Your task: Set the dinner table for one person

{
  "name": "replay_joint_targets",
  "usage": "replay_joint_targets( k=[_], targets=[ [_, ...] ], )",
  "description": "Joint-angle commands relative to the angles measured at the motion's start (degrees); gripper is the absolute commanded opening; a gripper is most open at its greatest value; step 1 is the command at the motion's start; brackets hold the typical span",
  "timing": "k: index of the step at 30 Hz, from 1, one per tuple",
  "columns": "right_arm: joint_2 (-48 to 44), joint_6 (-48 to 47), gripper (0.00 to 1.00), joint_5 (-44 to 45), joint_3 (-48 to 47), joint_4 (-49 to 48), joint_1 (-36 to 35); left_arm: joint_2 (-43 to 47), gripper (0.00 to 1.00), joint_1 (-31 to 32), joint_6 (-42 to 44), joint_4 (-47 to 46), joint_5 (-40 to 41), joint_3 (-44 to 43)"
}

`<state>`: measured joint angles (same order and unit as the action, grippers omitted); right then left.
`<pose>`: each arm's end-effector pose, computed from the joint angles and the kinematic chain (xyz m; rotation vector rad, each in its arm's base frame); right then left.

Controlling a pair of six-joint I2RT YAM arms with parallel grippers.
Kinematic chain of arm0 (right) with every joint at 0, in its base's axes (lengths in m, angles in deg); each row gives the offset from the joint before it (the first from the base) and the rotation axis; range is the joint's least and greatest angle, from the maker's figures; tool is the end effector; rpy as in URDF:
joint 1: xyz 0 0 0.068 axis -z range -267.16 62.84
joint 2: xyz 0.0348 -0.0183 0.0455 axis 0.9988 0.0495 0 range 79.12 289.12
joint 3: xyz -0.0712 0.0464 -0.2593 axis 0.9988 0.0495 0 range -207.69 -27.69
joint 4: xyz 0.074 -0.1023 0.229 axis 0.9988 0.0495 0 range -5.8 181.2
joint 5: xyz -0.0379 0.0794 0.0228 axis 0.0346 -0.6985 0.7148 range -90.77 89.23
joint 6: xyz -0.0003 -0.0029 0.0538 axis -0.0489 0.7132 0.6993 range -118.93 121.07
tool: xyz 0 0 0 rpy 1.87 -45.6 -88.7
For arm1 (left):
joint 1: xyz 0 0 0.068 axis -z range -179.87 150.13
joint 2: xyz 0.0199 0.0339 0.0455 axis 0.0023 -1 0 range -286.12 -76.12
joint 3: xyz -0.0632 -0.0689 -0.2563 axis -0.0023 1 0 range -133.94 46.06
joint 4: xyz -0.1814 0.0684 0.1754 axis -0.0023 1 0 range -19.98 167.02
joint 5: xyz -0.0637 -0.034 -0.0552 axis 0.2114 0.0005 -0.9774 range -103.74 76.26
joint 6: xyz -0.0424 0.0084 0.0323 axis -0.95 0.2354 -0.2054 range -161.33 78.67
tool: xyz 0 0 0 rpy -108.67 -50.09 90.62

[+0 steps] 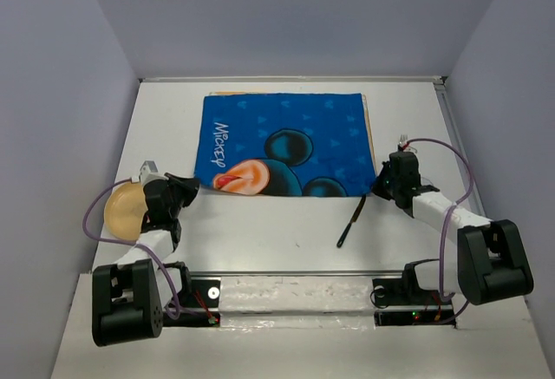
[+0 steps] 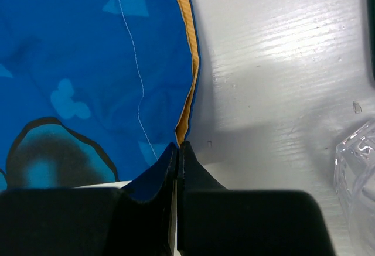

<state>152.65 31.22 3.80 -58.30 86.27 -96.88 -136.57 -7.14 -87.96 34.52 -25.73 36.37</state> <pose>0.2399 0.0382 0.1665 0.4580 2.3216 0.2454 0.1956 0.0176 0.1627 -0.7169 1.7425 -0.6688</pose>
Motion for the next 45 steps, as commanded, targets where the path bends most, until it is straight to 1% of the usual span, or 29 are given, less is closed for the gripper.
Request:
replay_joint_targets(
  k=[1, 6, 9, 11, 12, 15, 16, 17, 18, 19, 20, 21, 22, 23, 24, 25, 26, 27, 28, 29, 30, 34, 36, 39, 40, 41, 42, 43, 45],
  targets=[
    [-2.9, 3.3, 0.00, 1.0, 1.4, -0.4, 0.4, 1.8, 0.00, -0.6, 2.5, -1.7, 1.5, 1.0],
    [-7.0, 5.3, 0.02, 3.1, 3.2, 0.6, 0.4, 4.5, 0.00, -0.6, 2.3, -0.6, 2.2, 2.2],
    [-7.4, 6.1, 0.02, 3.1, 3.5, 1.1, 0.4, 5.9, 0.01, -0.7, 2.5, 0.4, 3.1, 3.4],
    [-7.1, 6.1, 0.03, 3.0, 3.6, 1.1, 0.4, 7.4, 0.06, -0.7, 2.7, 1.4, 3.0, 3.4],
    [-7.1, 6.2, 0.03, 3.0, 3.6, 1.1, 0.4, 8.1, 0.14, -0.7, 2.6, 1.8, 3.4, 3.5],
    [-7.1, 6.2, 0.09, 3.4, 3.6, 1.2, 0.4, 8.7, 0.20, -0.8, 2.6, 2.0, 2.9, 3.8],
    [-7.1, 6.3, 0.11, 3.5, 3.6, 1.2, 0.4, 9.1, 0.26, -0.7, 2.5, 2.3, 2.9, 4.0],
    [-7.0, 6.2, 0.18, 3.5, 3.5, 1.2, 0.4, 9.4, 0.31, -0.7, 2.5, 2.5, 3.0, 4.0],
    [-6.9, 6.0, 0.22, 3.2, 3.4, 1.2, 0.4, 9.9, 0.42, -0.8, 2.2, 2.5, 2.8, 4.0],
    [-6.7, 5.7, 0.31, 2.5, 2.8, 1.4, 0.4, 10.3, 0.48, -0.7, 2.1, 2.7, 2.3, 3.8],
    [-6.7, 5.1, 0.38, 2.2, 2.7, 1.7, 0.4, 10.7, 0.55, -0.7, 1.8, 3.2, 2.1, 3.6],
    [-6.8, 4.6, 0.41, 1.9, 2.3, 2.0, 0.4, 12.0, 0.68, -0.7, 1.6, 3.8, 1.9, 3.3],
    [-7.8, 4.0, 0.50, 1.1, 1.7, 2.2, 0.4, 12.9, 0.75, -0.8, 1.0, 5.4, 1.5, 2.2],
    [-8.5, 3.4, 0.55, 0.9, 1.1, 2.8, 0.4, 13.9, 0.90, -0.7, 0.8, 7.0, 1.9, 1.3],
    [-9.4, 3.2, 0.56, 0.8, 0.4, 3.6, 0.4, 15.2, 0.96, -0.7, 0.7, 8.9, 2.6, 0.3],
    [-10.5, 3.2, 0.63, 0.9, -0.3, 5.4, 0.4, 17.9, 0.99, -0.7, 0.8, 12.3, 3.8, -2.1],
    [-11.7, 3.0, 0.68, 0.9, -0.9, 6.2, 0.4, 19.2, 0.99, -0.7, 1.1, 14.0, 4.5, -3.4],
    [-14.3, 2.6, 0.71, 0.7, -1.9, 6.7, 0.4, 20.5, 0.99, -0.7, 1.4, 15.6, 5.2, -4.6],
    [-15.4, 2.5, 0.80, 0.6, -2.5, 7.9, 0.4, 22.7, 0.99, -0.7, 1.6, 17.1, 5.8, -7.2],
    [-16.5, 2.4, 0.81, 0.7, -3.0, 8.5, 0.4, 23.6, 0.99, -0.8, 2.3, 19.9, 6.9, -8.3],
    [-18.2, 2.1, 0.82, 0.6, -3.6, 8.9, 0.4, 24.5, 0.99, -0.7, 2.6, 21.3, 7.3, -9.4],
    [-20.4, 1.0, 0.84, -2.4, -5.7, 9.4, 0.4, 28.7, 0.99, -0.7, 4.9, 27.3, 9.6, -14.8],
    [-20.3, 0.7, 0.84, -3.7, -6.0, 9.0, -0.2, 29.5, 0.99, -0.7, 5.5, 30.9, 11.4, -15.4],
    [-19.6, 0.9, 0.84, -4.1, -6.0, 7.1, -4.9, 29.5, 0.99, -0.7, 6.4, 36.5, 16.0, -15.7],
    [-19.1, 1.0, 0.84, -4.1, -6.0, 6.6, -7.7, 28.9, 0.99, -0.7, 7.2, 39.0, 18.2, -16.0],
    [-18.1, 1.0, 0.84, -3.4, -6.0, 5.9, -9.4, 28.7, 0.99, -0.8, 7.3, 41.5, 23.5, -16.5],
    [-17.4, 0.9, 0.84, -2.9, -6.4, 5.8, -11.0, 28.8, 0.99, -0.7, 6.2, 45.4, 25.9, -16.6],
    [-16.1, 0.8, 0.84, -2.0, -6.6, 5.3, -14.1, 29.3, 0.99, -0.6, 4.9, 46.4, 26.8, -16.8],
    [-15.2, 0.8, 0.85, -1.5, -6.8, 4.9, -16.2, 29.9, 0.99, -0.7, 2.7, 48.3, 28.9, -17.3]
  ],
)
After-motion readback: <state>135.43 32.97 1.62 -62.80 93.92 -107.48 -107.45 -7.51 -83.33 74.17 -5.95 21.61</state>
